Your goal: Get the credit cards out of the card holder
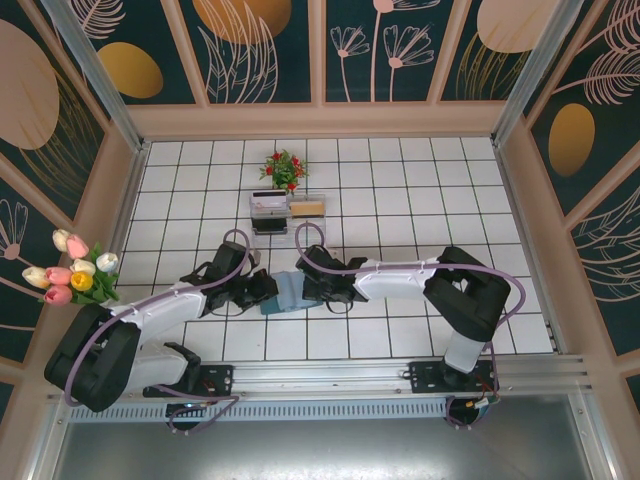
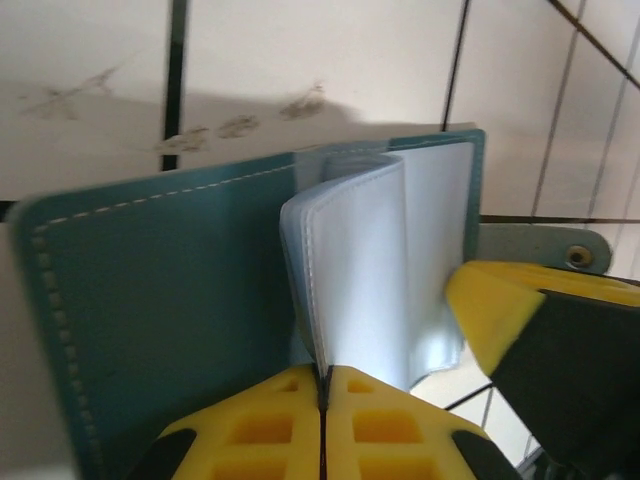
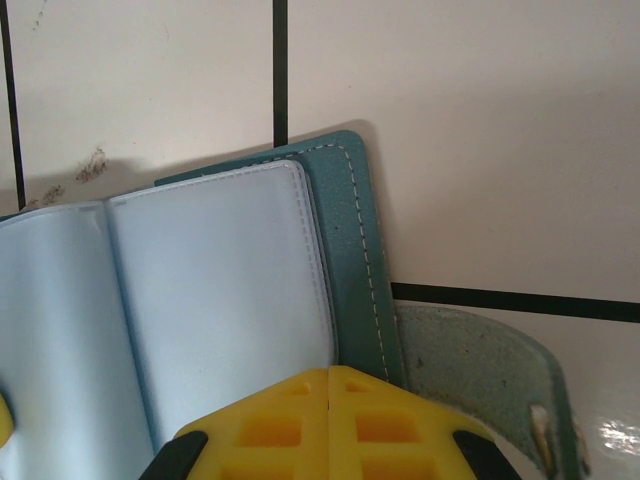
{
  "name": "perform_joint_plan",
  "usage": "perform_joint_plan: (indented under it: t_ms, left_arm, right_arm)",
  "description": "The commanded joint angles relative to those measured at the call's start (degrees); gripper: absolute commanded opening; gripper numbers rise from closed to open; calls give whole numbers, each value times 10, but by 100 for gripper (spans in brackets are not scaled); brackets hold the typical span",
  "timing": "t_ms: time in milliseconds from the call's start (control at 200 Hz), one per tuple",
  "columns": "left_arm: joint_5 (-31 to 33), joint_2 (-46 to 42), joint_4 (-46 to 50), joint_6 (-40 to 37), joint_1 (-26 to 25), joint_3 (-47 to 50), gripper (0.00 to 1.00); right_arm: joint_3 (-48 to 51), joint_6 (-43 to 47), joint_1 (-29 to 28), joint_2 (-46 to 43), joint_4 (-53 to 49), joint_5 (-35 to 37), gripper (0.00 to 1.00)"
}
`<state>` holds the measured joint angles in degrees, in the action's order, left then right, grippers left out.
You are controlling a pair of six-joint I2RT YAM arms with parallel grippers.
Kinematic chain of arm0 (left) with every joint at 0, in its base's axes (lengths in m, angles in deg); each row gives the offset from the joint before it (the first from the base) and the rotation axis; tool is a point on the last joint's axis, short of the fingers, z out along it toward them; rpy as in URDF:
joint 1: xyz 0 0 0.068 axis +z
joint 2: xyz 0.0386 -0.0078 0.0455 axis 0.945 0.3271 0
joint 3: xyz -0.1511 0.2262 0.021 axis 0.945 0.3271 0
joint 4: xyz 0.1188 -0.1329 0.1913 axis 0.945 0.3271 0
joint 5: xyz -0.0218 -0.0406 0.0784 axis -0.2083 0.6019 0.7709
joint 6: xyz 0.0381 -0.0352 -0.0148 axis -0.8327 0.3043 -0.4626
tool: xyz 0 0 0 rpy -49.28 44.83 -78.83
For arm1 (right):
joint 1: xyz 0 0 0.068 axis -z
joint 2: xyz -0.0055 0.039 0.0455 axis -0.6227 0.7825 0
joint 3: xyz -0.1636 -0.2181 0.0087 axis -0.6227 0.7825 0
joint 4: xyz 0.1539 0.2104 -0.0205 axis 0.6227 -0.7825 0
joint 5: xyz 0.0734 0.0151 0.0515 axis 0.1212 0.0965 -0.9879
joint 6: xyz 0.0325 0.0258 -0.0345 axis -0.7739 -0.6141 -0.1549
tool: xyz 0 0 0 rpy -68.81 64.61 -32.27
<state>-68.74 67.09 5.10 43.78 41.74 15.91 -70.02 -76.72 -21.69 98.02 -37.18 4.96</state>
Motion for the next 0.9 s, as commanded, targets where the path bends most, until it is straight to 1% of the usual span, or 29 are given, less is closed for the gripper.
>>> perform_joint_plan:
  t_ms: [0,150,330,460,586,716,771,811,896]
  left_arm:
    - [-34,4,-41,8,-3,2,7]
    - [-33,28,-42,-1,-3,-3,4]
    - [-1,71,-17,-12,-3,-7,2]
    - [7,61,-10,-13,-3,-18,6]
    - [21,41,6,-24,-3,-44,9]
    - [23,54,11,-38,-3,-73,12]
    - [28,62,23,-44,-3,-86,15]
    - [45,64,44,-52,-3,-98,21]
    - [102,61,103,-78,-3,-133,35]
  right_arm:
    - [14,5,-1,23,6,-28,5]
    - [18,4,-1,18,11,-32,5]
    - [22,1,0,3,12,-35,6]
    - [22,8,-1,-32,18,-30,9]
    - [19,10,2,-78,16,-7,12]
    - [18,5,8,-119,-1,20,21]
    - [19,5,13,-135,-11,30,27]
    - [20,6,18,-147,-16,34,31]
    - [25,13,32,-173,-18,43,36]
